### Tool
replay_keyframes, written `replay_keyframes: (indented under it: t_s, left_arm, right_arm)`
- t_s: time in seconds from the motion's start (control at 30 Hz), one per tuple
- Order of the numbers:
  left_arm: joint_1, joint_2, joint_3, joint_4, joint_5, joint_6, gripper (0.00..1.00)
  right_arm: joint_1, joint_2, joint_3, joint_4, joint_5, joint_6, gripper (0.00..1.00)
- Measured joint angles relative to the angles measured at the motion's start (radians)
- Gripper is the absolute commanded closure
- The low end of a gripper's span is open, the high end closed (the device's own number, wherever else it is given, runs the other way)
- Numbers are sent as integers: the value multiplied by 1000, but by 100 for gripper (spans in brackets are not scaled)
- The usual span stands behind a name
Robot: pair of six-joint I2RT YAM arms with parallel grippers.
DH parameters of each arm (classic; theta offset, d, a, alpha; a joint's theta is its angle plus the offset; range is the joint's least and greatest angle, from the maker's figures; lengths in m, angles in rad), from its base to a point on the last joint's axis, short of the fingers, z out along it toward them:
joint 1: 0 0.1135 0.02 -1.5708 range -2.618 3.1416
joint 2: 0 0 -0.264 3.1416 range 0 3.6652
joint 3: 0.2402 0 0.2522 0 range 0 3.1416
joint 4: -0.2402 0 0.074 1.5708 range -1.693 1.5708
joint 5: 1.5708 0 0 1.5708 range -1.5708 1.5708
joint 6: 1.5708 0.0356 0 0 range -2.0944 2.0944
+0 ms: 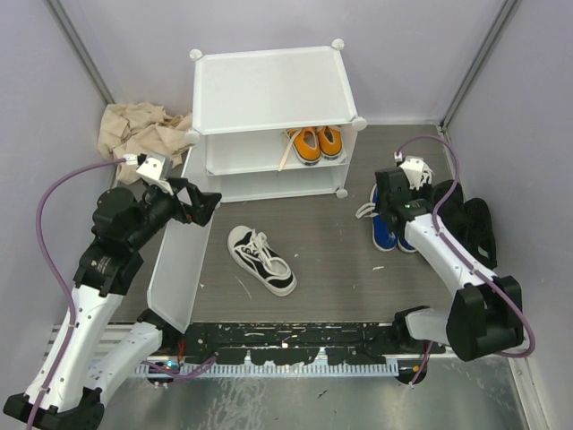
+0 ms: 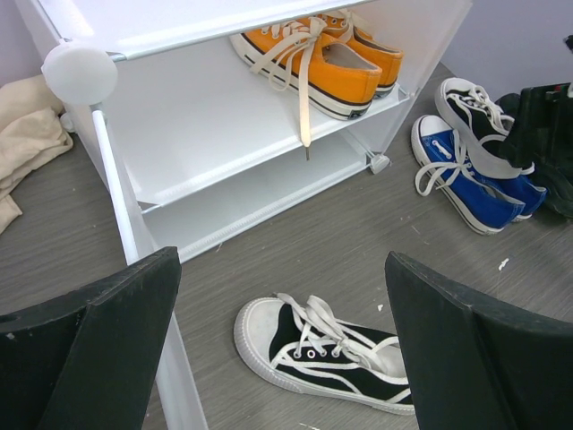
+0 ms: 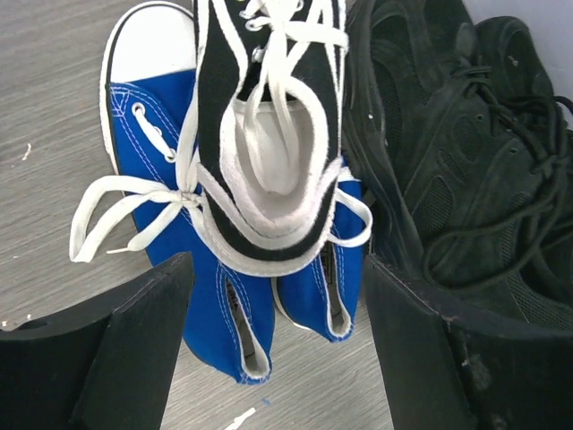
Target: Place and organize the shoes in the shoe cabinet
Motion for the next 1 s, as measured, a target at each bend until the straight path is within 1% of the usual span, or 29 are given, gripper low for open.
replay_keyframes:
  t_s: [0.1, 0.27, 0.33, 0.4, 0.43, 0.5, 0.6, 0.63, 0.67, 0.83, 0.9, 1.0]
  left_arm:
    - [0, 0, 0, 0, 2, -1, 2]
    - [0, 0, 0, 0, 2, -1, 2]
    - [0, 0, 0, 0, 2, -1, 2]
    - [0, 0, 0, 0, 2, -1, 2]
    - [0, 0, 0, 0, 2, -1, 2]
    - [0, 0, 0, 0, 2, -1, 2]
    - [0, 0, 0, 0, 2, -1, 2]
    - [0, 0, 0, 0, 2, -1, 2]
    - [0, 0, 0, 0, 2, -1, 2]
    - [0, 0, 0, 0, 2, -1, 2]
    - [0, 0, 0, 0, 2, -1, 2]
    - [0, 0, -1, 0, 2, -2, 2]
  right_arm:
    - [-18, 55, 0, 36, -25, -32, 21]
    - [-53, 98, 7, 98, -59, -68, 21]
    - [-71, 115, 10, 121, -61, -70, 25]
    - [-90, 136, 9, 138, -62, -70, 31]
    - [-98, 145, 6, 151, -61, -69, 35]
    - [-113, 152, -5, 176, -67, -66, 51]
    - [-117, 152, -19, 204, -80, -58, 79]
    - [-117, 151, -23, 213, -82, -51, 92]
    - [-117, 150, -25, 219, -82, -51, 98]
    - [-124, 93, -50, 221, -93, -31, 99]
    - [-124, 29, -60, 193, -115, -19, 99]
    - [-125, -124, -64, 114, -176, 7, 99]
